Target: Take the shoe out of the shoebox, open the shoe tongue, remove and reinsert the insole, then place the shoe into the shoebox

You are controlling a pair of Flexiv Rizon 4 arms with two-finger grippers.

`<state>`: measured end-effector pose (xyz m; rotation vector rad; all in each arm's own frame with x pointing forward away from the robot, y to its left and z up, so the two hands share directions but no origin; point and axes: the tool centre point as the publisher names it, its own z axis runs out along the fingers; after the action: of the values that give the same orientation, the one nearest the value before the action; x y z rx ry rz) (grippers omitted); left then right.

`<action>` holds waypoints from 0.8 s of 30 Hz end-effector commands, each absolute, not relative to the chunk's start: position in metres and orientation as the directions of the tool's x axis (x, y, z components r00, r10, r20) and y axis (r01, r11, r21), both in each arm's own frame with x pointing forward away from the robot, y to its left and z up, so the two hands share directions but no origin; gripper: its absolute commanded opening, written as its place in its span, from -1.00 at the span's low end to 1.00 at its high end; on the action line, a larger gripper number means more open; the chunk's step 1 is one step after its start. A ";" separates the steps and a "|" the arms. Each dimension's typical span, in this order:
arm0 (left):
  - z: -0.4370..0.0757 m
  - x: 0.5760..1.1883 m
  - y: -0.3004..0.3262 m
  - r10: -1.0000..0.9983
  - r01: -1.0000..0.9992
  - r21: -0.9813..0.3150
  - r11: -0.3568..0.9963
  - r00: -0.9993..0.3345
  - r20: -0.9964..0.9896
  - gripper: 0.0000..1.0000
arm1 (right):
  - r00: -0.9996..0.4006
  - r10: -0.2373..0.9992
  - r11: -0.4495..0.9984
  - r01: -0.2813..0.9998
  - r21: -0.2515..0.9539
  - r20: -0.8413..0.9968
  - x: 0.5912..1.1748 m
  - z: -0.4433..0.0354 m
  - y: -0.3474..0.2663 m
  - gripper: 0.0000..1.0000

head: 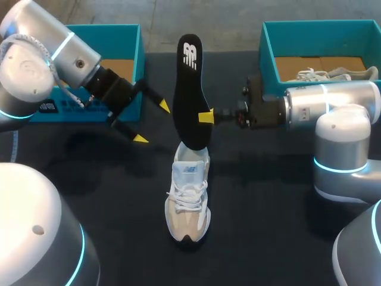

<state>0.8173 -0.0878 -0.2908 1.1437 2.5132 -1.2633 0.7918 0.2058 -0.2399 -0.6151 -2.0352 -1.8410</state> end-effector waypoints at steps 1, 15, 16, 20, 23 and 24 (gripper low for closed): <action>-0.302 0.819 -0.090 0.552 0.638 -0.665 0.388 -0.739 -0.387 1.00 | -0.864 0.086 0.068 0.501 0.862 0.496 0.793 -0.244 0.207 -1.00; -0.335 0.821 -0.094 0.559 0.549 -0.717 0.430 -0.785 -0.266 1.00 | -0.882 0.088 0.092 0.470 0.878 0.463 0.796 -0.255 0.205 -1.00; -0.337 0.821 -0.094 0.557 0.545 -0.719 0.431 -0.788 -0.263 1.00 | -0.884 0.087 0.094 0.466 0.880 0.459 0.796 -0.255 0.205 -1.00; -0.340 0.821 -0.092 0.552 0.534 -0.721 0.441 -0.795 -0.252 1.00 | -0.892 0.085 0.097 0.451 0.887 0.445 0.795 -0.257 0.205 -1.00; -0.344 0.821 -0.089 0.543 0.517 -0.722 0.461 -0.807 -0.232 1.00 | -0.900 0.077 0.098 0.435 0.895 0.429 0.796 -0.257 0.205 -1.00; -0.345 0.821 -0.088 0.542 0.513 -0.724 0.460 -0.809 -0.228 1.00 | -0.903 0.073 0.099 0.429 0.898 0.423 0.796 -0.257 0.206 -1.00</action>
<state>0.8204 -0.0888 -0.3432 0.9804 2.7133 -1.3224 0.7945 0.2043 -0.2560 -0.5059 -2.1072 -1.8781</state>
